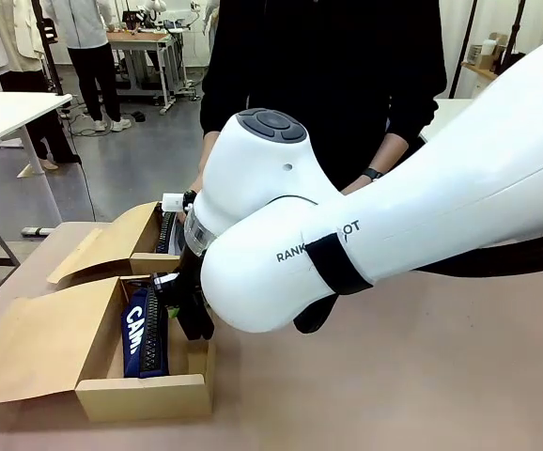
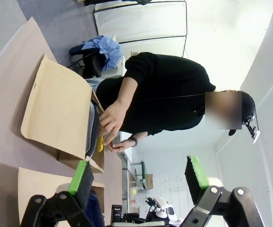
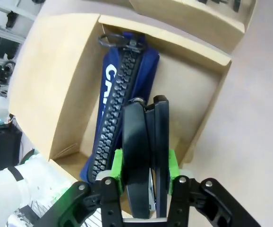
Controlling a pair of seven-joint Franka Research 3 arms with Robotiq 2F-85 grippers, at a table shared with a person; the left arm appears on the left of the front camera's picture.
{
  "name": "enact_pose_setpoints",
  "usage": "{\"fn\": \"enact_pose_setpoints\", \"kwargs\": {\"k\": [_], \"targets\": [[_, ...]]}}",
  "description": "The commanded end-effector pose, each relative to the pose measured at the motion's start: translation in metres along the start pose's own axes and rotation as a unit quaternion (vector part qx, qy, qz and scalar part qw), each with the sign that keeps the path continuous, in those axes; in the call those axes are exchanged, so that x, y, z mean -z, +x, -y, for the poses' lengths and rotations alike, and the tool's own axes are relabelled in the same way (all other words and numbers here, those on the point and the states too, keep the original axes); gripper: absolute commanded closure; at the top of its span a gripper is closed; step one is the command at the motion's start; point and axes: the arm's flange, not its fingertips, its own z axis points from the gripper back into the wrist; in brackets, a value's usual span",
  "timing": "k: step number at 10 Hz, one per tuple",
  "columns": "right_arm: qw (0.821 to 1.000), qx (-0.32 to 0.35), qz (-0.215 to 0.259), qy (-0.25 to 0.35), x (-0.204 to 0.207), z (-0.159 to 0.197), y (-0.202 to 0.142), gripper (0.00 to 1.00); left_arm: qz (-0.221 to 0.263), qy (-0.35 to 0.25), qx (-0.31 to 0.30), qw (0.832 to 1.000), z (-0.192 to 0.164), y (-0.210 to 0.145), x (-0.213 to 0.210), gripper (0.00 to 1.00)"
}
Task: Place items inside the box.
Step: Pick up a Pencil pouch or Stapler and place it inside the Mailer Box closest to the robot.
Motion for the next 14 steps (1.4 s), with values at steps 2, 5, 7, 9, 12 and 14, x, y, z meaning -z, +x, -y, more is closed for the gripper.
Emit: {"fn": "enact_pose_setpoints", "kwargs": {"k": [2,5,7,9,12,14], "targets": [[0.999,0.020,0.019,0.031,0.008,0.002,-0.001,0.06,0.002,-0.010,0.003,1.000,0.001,-0.002,0.000,0.00],[0.999,0.017,0.024,0.031,0.008,0.001,-0.001,0.00,0.002,-0.010,0.003,1.000,0.001,-0.002,0.000,0.00],[0.999,0.024,0.026,0.037,0.006,0.004,-0.004,0.00,0.002,-0.010,0.003,1.000,0.001,-0.002,0.000,0.00],[0.998,0.031,0.033,0.038,0.001,0.009,-0.006,0.00,0.002,-0.010,0.003,1.000,0.001,-0.002,0.000,0.00],[0.991,0.016,-0.002,0.134,-0.045,0.066,-0.018,0.00,0.002,-0.010,0.003,1.000,0.001,-0.002,0.000,0.00],[0.984,0.025,-0.038,0.171,-0.103,0.143,-0.051,0.00,0.002,-0.010,0.003,1.000,0.001,-0.002,0.000,0.00]]}}
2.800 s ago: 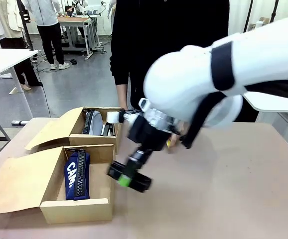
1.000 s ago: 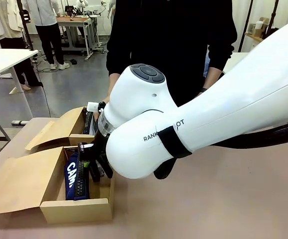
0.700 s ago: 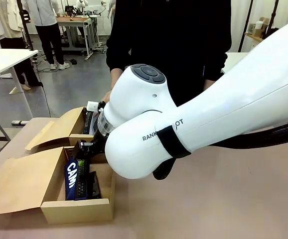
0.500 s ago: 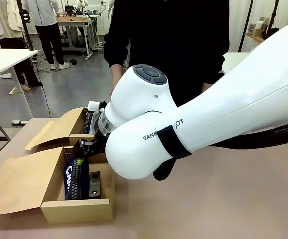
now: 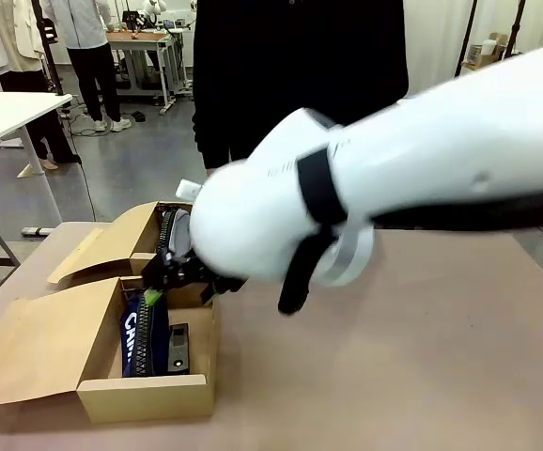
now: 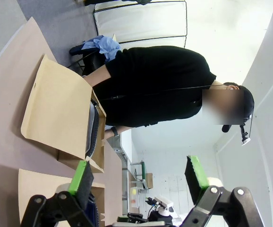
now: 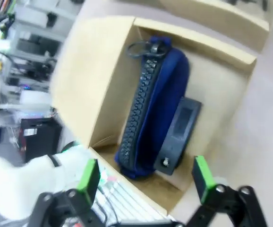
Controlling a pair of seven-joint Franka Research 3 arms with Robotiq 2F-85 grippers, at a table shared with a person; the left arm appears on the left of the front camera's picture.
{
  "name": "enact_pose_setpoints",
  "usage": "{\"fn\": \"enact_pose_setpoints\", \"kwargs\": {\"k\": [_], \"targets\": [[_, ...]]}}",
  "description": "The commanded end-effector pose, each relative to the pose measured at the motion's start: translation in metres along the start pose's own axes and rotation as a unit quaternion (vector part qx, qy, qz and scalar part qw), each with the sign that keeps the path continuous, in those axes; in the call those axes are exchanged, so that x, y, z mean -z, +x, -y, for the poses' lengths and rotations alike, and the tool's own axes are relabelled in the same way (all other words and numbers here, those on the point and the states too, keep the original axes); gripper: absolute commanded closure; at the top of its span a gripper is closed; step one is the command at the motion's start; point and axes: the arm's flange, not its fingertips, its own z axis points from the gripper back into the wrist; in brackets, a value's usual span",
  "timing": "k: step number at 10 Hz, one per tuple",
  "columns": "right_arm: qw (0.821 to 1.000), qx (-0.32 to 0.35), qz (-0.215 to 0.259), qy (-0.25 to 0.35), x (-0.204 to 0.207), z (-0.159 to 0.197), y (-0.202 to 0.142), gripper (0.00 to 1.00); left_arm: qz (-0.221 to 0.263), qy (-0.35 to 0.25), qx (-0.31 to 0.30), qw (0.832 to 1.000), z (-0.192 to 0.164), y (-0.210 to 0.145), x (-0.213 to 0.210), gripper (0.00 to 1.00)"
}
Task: Place items inside the box.
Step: Pick up a Pencil pouch or Stapler and place it inside the Mailer Box closest to the robot.
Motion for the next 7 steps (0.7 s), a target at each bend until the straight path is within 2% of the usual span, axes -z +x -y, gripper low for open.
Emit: {"fn": "enact_pose_setpoints", "kwargs": {"k": [1,2,4,5,7], "targets": [[0.998,0.016,-0.022,0.052,-0.140,0.125,-0.064,0.00,0.002,-0.010,0.003,1.000,0.001,-0.002,0.000,0.00],[0.999,0.030,-0.006,0.042,-0.170,0.150,-0.079,0.00,0.002,-0.010,0.003,1.000,0.001,-0.002,0.000,0.00],[0.997,0.038,0.012,0.061,-0.216,0.199,-0.109,0.00,0.002,-0.010,0.003,1.000,0.001,-0.002,0.000,0.00],[0.994,0.026,0.023,0.101,-0.239,0.232,-0.130,0.00,0.002,-0.010,0.003,1.000,0.001,-0.002,0.000,0.00],[0.979,0.063,0.062,0.185,-0.275,0.289,-0.177,0.00,0.002,-0.010,0.003,1.000,0.001,-0.002,0.000,0.00]]}}
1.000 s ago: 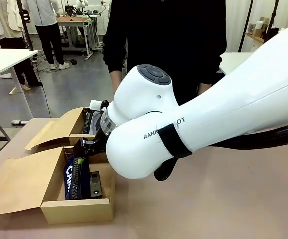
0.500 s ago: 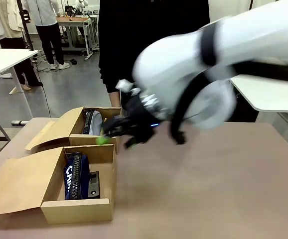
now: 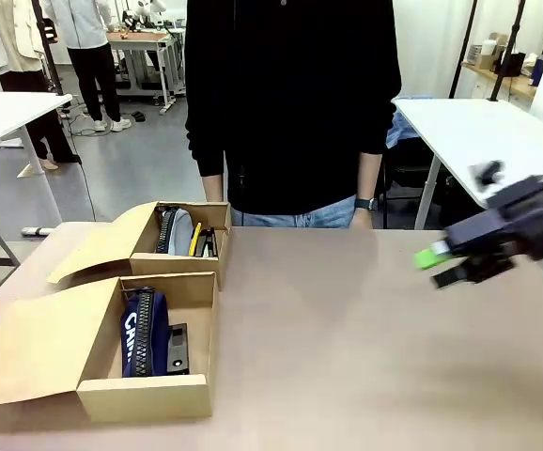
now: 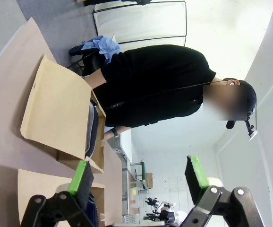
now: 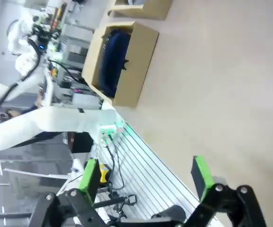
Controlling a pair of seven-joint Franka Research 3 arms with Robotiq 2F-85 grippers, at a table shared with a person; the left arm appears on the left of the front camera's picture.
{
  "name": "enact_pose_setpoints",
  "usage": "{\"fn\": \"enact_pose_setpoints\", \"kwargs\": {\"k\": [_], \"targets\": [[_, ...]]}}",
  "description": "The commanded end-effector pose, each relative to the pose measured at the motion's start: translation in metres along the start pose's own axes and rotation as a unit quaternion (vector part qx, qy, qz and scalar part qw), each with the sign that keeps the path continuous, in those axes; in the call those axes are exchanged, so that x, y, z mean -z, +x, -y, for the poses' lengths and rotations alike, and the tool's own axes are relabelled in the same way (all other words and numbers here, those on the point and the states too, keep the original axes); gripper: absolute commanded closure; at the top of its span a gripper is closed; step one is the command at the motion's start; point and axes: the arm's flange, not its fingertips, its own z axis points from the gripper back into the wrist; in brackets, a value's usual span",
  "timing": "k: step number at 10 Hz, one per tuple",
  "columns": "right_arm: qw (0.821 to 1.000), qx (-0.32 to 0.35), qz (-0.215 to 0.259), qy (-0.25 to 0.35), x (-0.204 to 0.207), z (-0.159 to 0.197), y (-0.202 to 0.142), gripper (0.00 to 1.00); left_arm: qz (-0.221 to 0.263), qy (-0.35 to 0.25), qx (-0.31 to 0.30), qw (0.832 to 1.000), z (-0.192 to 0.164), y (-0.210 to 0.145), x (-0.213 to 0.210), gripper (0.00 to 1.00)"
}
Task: Place items inside the box.
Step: Pick up a Pencil pouch or Stapler and place it inside the Mailer Box closest to the robot.
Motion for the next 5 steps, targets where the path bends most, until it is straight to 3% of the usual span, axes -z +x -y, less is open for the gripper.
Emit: {"fn": "enact_pose_setpoints", "kwargs": {"k": [1,3,5], "targets": [[0.991,0.024,0.054,0.122,-0.050,0.055,-0.073,0.00,0.002,-0.010,0.003,1.000,0.001,-0.003,0.000,0.00],[0.976,0.097,0.057,0.187,-0.065,0.094,-0.117,0.00,0.002,-0.010,0.003,1.000,0.001,-0.003,0.000,0.00],[0.974,0.080,0.053,0.204,-0.055,0.118,-0.165,0.00,0.002,-0.010,0.003,1.000,0.001,-0.003,0.000,0.00]]}}
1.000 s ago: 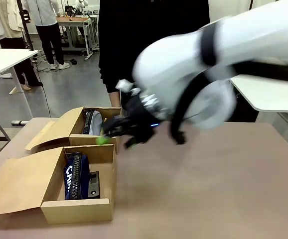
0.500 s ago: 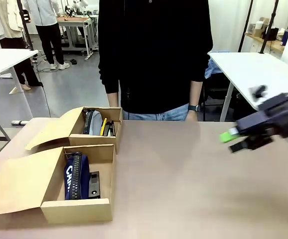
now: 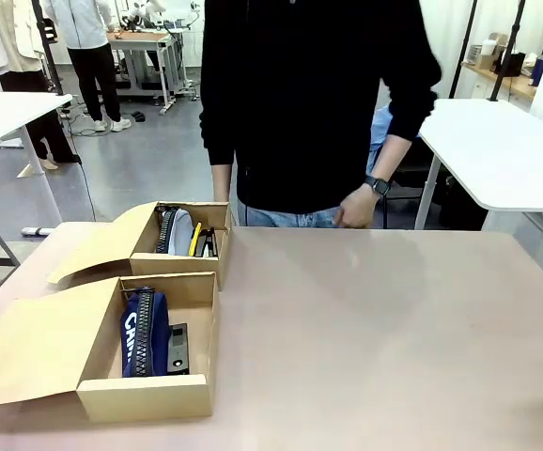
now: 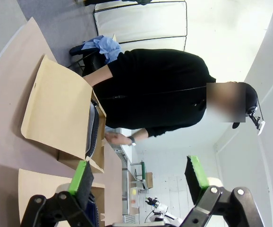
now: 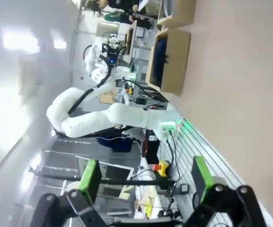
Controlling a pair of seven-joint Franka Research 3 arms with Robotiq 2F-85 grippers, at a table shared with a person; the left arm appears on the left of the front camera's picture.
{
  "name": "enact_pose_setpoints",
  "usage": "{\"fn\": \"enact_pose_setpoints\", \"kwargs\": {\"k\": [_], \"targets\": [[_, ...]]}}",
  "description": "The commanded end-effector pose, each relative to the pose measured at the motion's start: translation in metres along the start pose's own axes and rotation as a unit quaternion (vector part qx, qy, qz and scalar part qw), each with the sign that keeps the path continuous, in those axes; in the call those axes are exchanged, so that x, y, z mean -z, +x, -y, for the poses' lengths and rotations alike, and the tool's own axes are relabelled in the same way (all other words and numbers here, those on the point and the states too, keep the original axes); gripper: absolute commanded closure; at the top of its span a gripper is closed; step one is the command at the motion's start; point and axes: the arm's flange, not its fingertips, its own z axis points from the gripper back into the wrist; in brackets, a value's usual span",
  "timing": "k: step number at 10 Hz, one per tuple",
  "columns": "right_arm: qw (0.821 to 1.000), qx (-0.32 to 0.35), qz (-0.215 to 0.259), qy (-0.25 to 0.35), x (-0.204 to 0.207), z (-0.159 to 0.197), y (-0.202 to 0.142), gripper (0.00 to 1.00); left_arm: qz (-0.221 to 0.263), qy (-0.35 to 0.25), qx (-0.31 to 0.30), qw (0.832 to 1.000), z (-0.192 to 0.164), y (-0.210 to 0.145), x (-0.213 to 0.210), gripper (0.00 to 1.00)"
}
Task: Place items inside the box.
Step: Pick up a Pencil pouch or Stapler and place it inside the Mailer Box closest to the robot, then close the lid of the Mailer Box closest to the robot.
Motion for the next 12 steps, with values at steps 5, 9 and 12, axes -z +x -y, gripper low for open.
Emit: {"fn": "enact_pose_setpoints", "kwargs": {"k": [5,9,12], "targets": [[1.000,0.000,0.000,0.000,0.000,0.000,0.000,0.00,0.002,-0.011,0.003,1.000,0.001,-0.003,0.000,0.00],[1.000,0.000,0.000,0.000,0.000,0.000,0.000,0.00,0.002,-0.011,0.003,1.000,0.001,-0.003,0.000,0.00],[1.000,0.000,0.000,0.000,0.000,0.000,0.000,0.00,-0.057,-0.070,0.101,0.991,0.013,-0.008,0.001,0.00]]}}
